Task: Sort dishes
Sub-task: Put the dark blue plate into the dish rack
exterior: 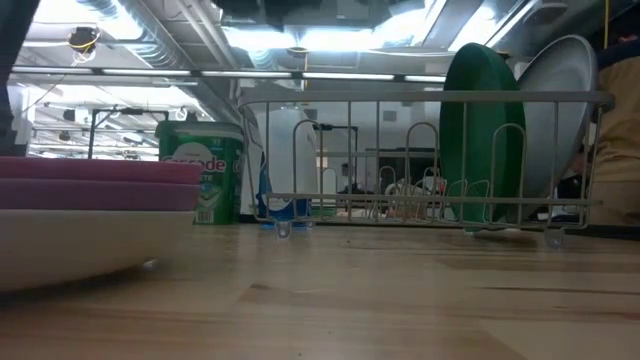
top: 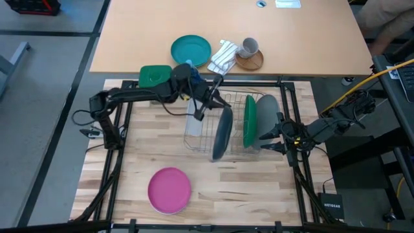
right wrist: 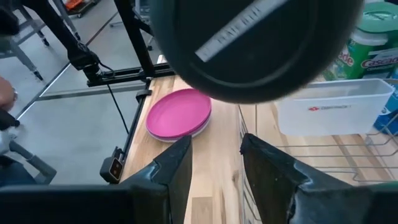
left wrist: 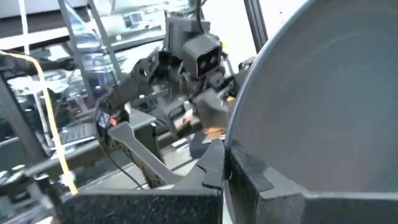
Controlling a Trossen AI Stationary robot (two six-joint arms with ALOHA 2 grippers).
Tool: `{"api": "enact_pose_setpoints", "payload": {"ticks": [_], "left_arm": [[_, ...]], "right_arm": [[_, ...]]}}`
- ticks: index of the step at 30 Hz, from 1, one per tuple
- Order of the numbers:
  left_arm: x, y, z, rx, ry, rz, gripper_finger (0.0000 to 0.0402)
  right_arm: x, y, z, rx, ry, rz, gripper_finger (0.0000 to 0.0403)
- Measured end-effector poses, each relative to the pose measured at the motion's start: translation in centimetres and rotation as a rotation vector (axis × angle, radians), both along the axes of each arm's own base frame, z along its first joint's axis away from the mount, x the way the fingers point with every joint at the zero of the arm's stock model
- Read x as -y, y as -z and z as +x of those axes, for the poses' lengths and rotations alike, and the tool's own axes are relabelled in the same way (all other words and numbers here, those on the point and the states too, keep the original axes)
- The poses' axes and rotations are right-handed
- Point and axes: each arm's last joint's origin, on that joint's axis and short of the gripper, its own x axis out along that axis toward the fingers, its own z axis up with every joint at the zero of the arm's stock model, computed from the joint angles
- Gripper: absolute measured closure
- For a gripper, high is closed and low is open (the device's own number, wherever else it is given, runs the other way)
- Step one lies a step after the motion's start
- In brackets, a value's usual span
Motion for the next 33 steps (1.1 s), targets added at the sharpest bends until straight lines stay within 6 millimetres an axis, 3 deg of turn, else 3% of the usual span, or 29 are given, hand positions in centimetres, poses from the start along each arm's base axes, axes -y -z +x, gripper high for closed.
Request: {"api": "enact_pose_setpoints", "payload": {"ticks": [7,13,33], "left_arm": [[-3.8,3.4,1.4,0.012,-0.010,-0.045,0.0401],[-5.5,5.9,2.2,-0.009,-0.052,-0.041,0.0401],[-5.6,7.7,2.9,0.026,-0.240,0.239,0.0402]], "right_arm": [[0.0,0.0,0.1,-0.001,-0.001,-0.001,0.0256],[0.0,0.0,0.1,-0.002,-0.001,0.000,0.0256],[0.0,0.2,0.3,-0.003,0.051,-0.029,0.0256]]}}
